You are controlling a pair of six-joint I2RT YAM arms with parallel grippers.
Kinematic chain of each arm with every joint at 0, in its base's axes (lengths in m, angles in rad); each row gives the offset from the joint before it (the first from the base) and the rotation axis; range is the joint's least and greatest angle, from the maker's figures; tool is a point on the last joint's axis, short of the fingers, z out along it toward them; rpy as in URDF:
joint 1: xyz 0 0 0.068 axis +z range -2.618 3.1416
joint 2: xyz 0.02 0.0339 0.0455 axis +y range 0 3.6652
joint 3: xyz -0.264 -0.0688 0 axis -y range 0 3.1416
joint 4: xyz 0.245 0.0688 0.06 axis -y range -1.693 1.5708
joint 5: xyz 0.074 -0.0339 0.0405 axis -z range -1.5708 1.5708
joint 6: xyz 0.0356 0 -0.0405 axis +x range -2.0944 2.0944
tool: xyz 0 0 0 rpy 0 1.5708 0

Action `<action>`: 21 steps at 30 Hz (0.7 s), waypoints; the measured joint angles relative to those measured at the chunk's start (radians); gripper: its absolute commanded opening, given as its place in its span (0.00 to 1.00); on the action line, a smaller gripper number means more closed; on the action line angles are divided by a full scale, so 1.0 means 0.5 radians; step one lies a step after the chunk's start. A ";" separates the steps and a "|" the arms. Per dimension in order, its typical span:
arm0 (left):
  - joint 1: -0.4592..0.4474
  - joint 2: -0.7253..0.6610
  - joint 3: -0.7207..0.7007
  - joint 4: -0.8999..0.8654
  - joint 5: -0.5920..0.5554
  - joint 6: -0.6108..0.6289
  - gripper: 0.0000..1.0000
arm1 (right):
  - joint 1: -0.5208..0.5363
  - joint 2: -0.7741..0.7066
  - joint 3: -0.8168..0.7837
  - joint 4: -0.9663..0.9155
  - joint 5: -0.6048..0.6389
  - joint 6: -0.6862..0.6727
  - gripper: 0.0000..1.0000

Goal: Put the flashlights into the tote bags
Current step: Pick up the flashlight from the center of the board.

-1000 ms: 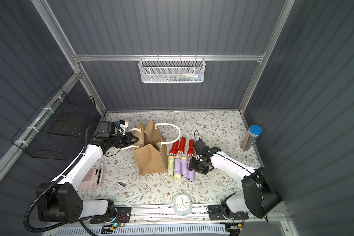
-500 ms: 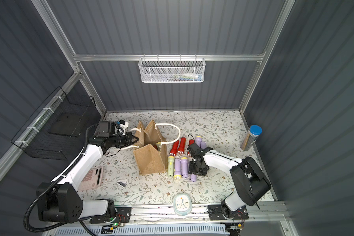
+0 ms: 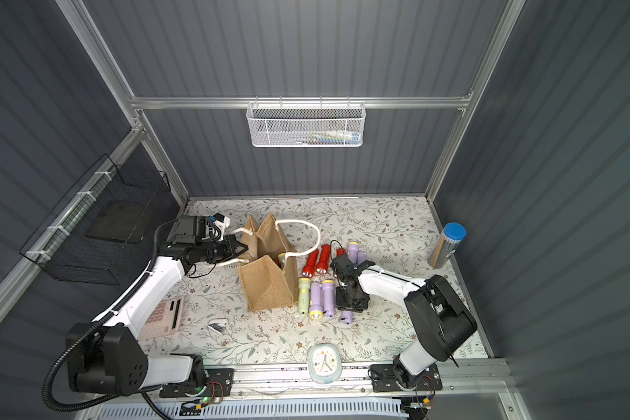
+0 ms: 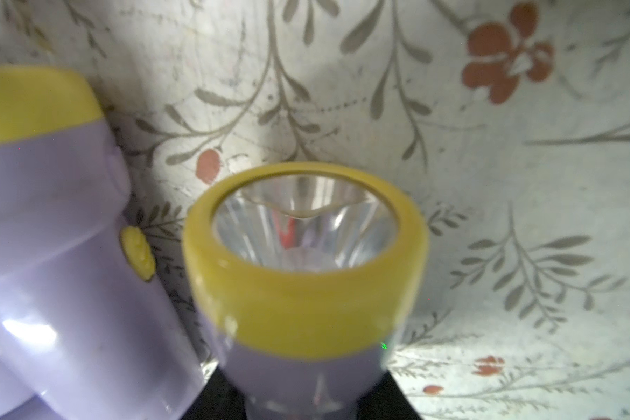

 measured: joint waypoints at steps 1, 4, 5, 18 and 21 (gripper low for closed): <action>-0.005 0.008 0.007 -0.004 -0.002 0.000 0.00 | 0.001 -0.014 -0.010 0.003 0.002 0.000 0.00; -0.011 0.014 0.011 -0.007 -0.004 0.000 0.00 | 0.000 -0.104 -0.036 -0.028 0.022 0.000 0.00; -0.013 0.014 0.011 -0.008 -0.005 0.000 0.00 | 0.000 -0.156 -0.036 -0.039 0.027 -0.001 0.00; -0.063 0.016 0.076 -0.043 -0.027 0.001 0.00 | -0.005 -0.735 0.607 -0.116 0.042 -0.121 0.07; -0.078 0.016 0.078 -0.045 -0.027 0.002 0.00 | -0.005 -0.755 0.829 -0.092 -0.030 -0.169 0.00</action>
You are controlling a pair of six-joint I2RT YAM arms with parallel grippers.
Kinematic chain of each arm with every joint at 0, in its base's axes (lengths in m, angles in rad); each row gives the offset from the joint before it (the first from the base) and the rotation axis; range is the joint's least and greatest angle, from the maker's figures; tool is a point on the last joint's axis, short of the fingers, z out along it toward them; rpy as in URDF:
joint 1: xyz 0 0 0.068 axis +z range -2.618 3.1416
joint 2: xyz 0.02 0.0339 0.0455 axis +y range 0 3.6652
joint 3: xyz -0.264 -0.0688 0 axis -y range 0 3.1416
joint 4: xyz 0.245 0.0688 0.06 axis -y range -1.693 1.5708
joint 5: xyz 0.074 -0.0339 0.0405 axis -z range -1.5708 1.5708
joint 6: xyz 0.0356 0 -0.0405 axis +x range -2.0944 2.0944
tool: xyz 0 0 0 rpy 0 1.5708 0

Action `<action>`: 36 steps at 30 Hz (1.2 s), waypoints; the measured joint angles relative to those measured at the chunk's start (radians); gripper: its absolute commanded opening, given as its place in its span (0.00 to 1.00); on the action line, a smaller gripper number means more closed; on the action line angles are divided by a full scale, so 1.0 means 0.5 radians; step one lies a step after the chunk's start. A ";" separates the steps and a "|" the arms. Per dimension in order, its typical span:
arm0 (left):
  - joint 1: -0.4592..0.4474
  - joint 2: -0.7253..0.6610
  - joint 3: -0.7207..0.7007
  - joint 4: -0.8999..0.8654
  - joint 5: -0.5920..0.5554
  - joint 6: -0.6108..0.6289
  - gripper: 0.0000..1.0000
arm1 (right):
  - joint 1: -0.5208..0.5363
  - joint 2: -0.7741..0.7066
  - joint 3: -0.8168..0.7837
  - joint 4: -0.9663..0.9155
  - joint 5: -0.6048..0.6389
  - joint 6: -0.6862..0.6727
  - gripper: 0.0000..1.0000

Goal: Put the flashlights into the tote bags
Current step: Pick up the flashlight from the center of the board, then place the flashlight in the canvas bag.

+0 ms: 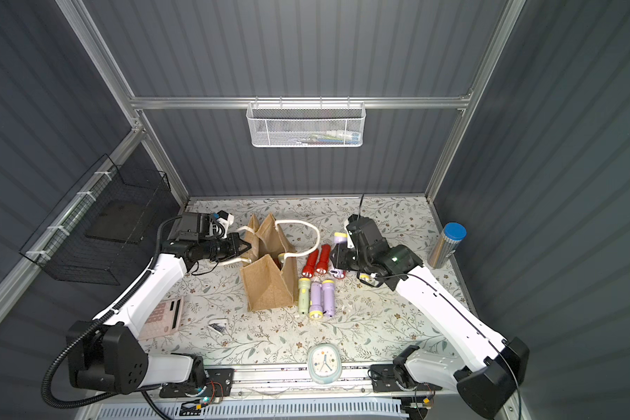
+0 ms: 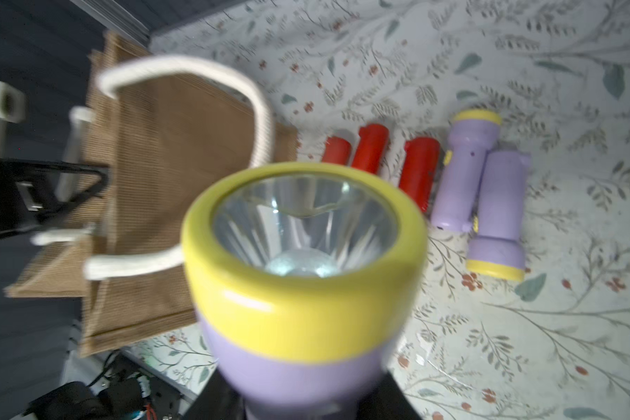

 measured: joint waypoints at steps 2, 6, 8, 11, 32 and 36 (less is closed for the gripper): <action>-0.007 0.000 0.001 0.002 -0.001 0.001 0.00 | 0.000 0.002 0.138 0.050 -0.063 -0.018 0.00; -0.012 -0.001 0.001 0.003 -0.006 0.001 0.00 | 0.002 0.053 0.331 0.206 -0.200 -0.019 0.00; -0.018 -0.002 0.001 0.005 -0.006 0.000 0.00 | 0.010 0.134 0.423 0.279 -0.272 -0.005 0.00; -0.023 -0.005 0.001 0.014 -0.006 0.000 0.00 | 0.040 0.303 0.527 0.371 -0.357 0.032 0.00; -0.024 -0.173 -0.088 0.112 0.079 -0.050 0.00 | 0.445 1.511 1.197 0.473 -0.640 0.000 0.00; -0.024 -0.187 -0.089 0.114 0.077 -0.056 0.00 | 0.457 1.532 1.134 0.420 -0.543 -0.078 0.00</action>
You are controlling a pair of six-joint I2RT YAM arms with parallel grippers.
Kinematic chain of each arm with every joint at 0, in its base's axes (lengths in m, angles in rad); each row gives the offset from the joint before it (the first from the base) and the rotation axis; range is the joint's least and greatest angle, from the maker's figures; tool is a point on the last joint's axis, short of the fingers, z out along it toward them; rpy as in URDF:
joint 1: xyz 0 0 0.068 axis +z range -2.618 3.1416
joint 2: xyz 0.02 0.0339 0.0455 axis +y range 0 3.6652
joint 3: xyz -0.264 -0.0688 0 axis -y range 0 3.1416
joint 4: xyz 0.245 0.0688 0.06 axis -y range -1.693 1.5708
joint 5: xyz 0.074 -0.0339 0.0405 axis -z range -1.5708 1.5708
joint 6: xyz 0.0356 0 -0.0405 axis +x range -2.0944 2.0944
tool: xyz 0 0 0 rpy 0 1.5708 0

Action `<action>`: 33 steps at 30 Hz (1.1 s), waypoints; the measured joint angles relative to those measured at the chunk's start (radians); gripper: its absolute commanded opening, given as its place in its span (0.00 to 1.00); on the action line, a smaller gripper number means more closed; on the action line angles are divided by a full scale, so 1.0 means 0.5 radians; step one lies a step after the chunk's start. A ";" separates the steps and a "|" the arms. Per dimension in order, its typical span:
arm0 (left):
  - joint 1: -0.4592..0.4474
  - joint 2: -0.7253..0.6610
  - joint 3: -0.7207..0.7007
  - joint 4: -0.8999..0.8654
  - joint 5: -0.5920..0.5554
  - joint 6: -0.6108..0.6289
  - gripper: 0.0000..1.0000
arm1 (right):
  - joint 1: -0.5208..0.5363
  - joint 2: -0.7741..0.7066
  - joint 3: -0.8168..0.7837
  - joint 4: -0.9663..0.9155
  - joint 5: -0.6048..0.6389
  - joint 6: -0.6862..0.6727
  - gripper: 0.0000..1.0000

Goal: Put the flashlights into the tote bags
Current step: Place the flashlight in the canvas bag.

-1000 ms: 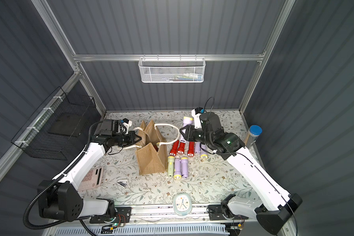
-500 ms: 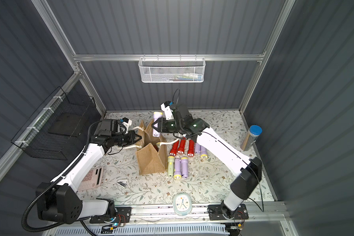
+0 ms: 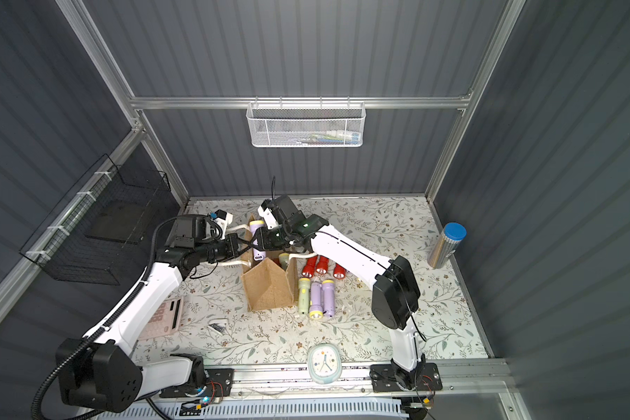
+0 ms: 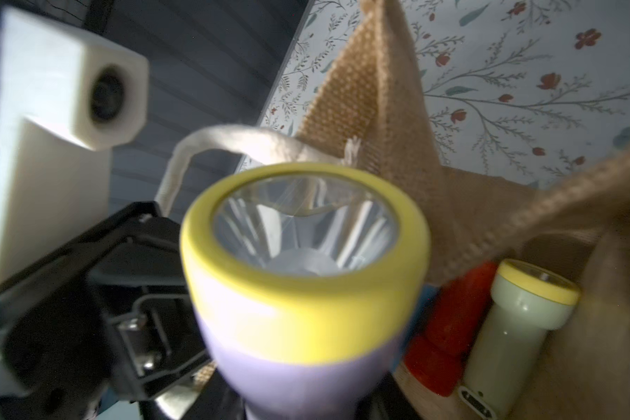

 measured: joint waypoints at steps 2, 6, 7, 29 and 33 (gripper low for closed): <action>0.000 0.000 0.000 -0.007 -0.002 0.000 0.00 | 0.007 -0.014 -0.068 0.008 0.055 -0.034 0.00; 0.000 -0.007 0.000 -0.006 -0.031 0.000 0.00 | 0.023 -0.027 -0.177 -0.018 0.164 -0.108 0.00; 0.000 -0.009 0.000 -0.005 -0.036 0.000 0.00 | 0.027 -0.027 -0.198 -0.035 0.203 -0.127 0.00; -0.001 0.021 0.000 -0.007 -0.076 -0.011 0.00 | 0.041 0.135 -0.222 -0.333 0.377 -0.220 0.03; -0.009 0.036 0.000 -0.008 -0.082 -0.014 0.00 | 0.041 0.262 -0.169 -0.433 0.357 -0.220 0.11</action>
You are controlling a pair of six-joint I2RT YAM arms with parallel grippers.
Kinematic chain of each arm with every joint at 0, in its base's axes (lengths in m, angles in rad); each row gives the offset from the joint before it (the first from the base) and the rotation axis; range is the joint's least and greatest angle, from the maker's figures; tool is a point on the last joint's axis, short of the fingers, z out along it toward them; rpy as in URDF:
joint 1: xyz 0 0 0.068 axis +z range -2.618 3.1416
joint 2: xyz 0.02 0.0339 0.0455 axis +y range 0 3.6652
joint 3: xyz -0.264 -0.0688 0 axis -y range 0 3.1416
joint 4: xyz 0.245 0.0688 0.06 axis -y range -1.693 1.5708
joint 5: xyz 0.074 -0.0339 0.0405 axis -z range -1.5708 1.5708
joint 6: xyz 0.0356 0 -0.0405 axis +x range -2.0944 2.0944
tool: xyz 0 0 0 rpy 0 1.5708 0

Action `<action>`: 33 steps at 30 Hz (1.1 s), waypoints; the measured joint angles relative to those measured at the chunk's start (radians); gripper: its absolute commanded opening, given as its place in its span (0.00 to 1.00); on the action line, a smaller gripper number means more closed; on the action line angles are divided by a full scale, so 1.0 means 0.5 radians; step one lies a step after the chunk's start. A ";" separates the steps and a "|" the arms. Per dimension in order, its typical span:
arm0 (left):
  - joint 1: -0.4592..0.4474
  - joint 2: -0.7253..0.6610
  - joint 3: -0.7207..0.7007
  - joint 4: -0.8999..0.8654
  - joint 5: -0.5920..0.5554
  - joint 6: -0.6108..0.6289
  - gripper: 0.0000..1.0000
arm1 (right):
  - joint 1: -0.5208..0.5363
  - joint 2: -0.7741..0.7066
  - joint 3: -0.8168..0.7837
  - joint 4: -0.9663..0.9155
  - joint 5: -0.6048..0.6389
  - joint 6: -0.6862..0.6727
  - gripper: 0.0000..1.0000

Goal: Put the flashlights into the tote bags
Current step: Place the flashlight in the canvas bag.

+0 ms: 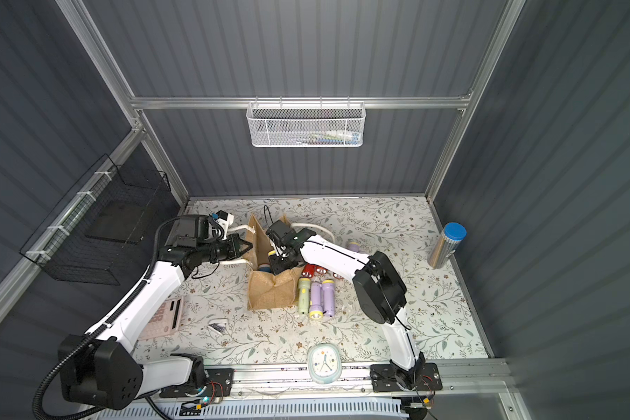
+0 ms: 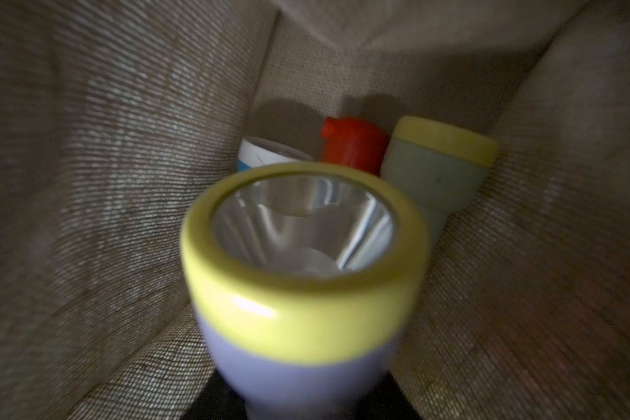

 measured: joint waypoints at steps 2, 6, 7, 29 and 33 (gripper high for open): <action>-0.002 0.005 0.000 0.001 -0.002 0.000 0.00 | 0.000 0.030 0.020 -0.033 -0.011 0.000 0.21; -0.002 0.009 0.000 0.002 -0.002 -0.002 0.00 | 0.000 0.067 0.101 -0.083 -0.032 0.001 0.29; -0.002 0.009 0.000 0.003 -0.002 -0.002 0.00 | 0.000 0.076 0.120 -0.095 -0.040 0.001 0.35; -0.002 0.010 0.000 0.009 -0.002 -0.009 0.00 | -0.012 -0.096 0.169 -0.096 -0.145 -0.011 0.72; -0.002 0.010 0.000 -0.001 -0.002 0.016 0.00 | -0.018 -0.386 0.111 0.062 -0.112 -0.009 0.75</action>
